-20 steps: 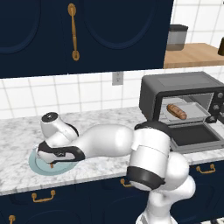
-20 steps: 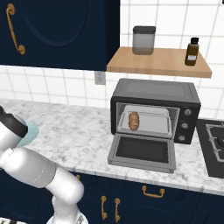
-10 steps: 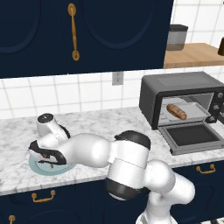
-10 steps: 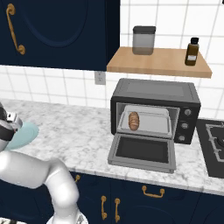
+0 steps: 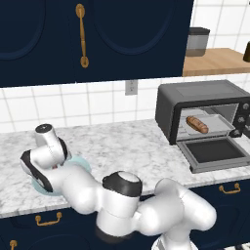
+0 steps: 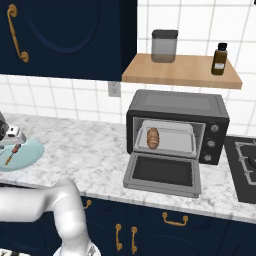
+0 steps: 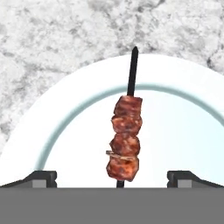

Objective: Pick up the kebab skewer and baguette bread, and place them inside the toaster oven. Close the toaster oven door and start by setting the timer.

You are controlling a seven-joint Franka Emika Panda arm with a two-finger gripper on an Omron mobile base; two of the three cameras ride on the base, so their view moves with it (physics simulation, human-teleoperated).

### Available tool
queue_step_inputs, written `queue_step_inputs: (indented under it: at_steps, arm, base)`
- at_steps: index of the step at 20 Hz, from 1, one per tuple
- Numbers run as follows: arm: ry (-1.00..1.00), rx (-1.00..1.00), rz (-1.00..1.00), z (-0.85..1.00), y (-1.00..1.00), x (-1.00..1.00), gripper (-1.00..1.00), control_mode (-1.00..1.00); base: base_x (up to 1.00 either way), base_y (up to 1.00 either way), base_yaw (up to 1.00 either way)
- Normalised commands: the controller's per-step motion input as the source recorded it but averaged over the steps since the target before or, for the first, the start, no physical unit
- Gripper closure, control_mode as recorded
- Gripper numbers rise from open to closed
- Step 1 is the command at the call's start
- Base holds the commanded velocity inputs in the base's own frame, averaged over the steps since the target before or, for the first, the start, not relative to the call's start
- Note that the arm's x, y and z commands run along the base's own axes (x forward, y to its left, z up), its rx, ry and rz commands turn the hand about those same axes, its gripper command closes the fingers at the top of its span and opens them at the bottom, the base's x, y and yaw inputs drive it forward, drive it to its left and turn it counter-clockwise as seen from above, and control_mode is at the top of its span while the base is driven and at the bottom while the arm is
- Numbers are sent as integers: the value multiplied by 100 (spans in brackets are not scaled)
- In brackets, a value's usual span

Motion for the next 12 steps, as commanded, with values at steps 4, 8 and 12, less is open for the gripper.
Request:
queue_step_inputs:
  at_steps: [4,8,12]
  arm:
    - [0,0,0,-18,0,-2,-100,-100]
    - [0,0,0,-17,0,0,-100,-100]
    - [0,0,0,-19,0,0,-100,-100]
  base:
    - [0,0,0]
    - [0,0,0]
    - [0,0,0]
